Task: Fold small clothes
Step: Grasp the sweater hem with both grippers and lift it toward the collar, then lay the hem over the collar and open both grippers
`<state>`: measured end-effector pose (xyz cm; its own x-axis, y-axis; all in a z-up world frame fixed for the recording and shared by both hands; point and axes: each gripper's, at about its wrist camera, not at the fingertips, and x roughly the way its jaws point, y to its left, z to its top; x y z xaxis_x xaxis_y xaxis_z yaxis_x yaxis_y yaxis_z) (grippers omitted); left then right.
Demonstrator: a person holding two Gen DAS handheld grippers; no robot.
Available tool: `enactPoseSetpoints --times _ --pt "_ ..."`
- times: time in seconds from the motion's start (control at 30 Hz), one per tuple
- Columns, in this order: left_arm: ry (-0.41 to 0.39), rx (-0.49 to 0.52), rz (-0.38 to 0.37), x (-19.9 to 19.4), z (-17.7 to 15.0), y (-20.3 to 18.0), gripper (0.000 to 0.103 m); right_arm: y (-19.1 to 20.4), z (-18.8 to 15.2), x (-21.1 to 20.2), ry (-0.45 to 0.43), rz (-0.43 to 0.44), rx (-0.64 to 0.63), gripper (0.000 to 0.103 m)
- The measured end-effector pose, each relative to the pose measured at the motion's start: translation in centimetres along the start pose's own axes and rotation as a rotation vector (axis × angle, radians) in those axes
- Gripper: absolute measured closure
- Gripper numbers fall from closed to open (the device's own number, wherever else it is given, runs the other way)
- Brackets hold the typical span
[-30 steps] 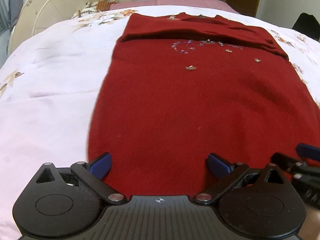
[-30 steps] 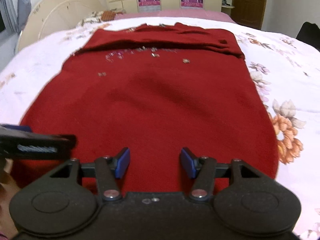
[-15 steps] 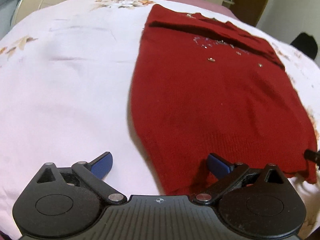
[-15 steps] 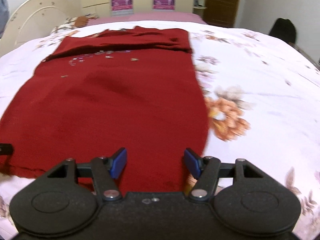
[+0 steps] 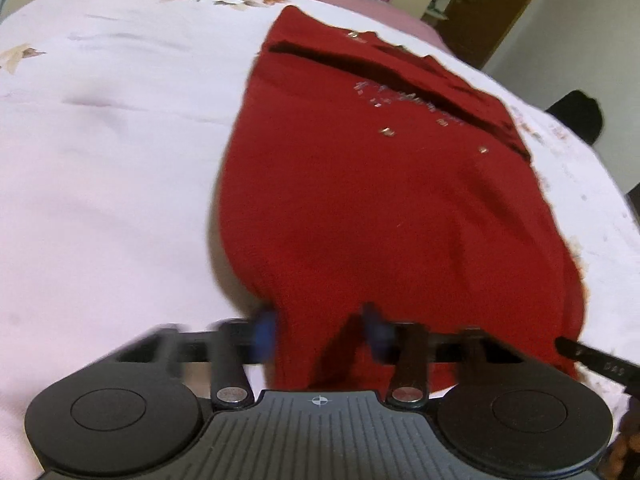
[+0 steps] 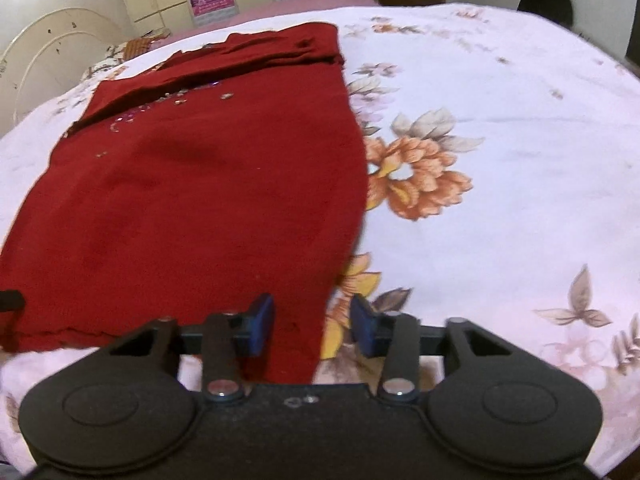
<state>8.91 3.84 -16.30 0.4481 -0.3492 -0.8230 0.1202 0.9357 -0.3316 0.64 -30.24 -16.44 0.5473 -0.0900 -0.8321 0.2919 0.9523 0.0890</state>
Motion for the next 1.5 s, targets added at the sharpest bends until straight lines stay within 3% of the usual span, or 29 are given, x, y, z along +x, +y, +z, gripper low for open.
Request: enactPoseSetpoints --times 0.07,0.1,0.13,0.33,0.6,0.8,1.03,1.37,1.5 --pt "0.04 -0.035 -0.044 0.8 0.6 0.2 0.096 0.1 0.5 0.1 0.027 0.027 0.008 0.08" --pt "0.039 -0.027 -0.049 0.9 0.7 0.0 0.096 0.0 0.8 0.1 0.049 0.057 0.017 0.092" --pt "0.035 -0.018 -0.054 0.9 0.8 -0.3 0.096 -0.2 1.1 0.2 0.07 0.094 0.029 0.094" --pt "-0.041 0.009 -0.105 0.1 3.9 -1.8 0.096 -0.6 3.6 -0.5 0.064 0.218 0.079 0.095" --pt "-0.204 0.043 -0.128 1.3 13.5 -3.9 0.096 -0.1 11.2 -0.9 -0.125 0.256 0.062 0.096" --pt "-0.261 0.006 -0.107 6.8 21.0 -5.0 0.096 -0.1 19.8 3.5 -0.219 0.263 0.079 0.096" --pt "-0.278 -0.032 -0.046 13.5 27.2 -5.0 0.096 0.0 27.9 12.0 -0.229 0.255 0.123 0.097" --pt "-0.277 -0.053 0.037 20.0 33.4 -5.0 0.096 -2.7 33.0 20.7 -0.159 0.25 0.326 0.096" --pt "-0.238 -0.029 0.082 22.4 34.3 -5.5 0.096 -1.4 33.4 21.9 -0.175 0.191 0.249 0.095"
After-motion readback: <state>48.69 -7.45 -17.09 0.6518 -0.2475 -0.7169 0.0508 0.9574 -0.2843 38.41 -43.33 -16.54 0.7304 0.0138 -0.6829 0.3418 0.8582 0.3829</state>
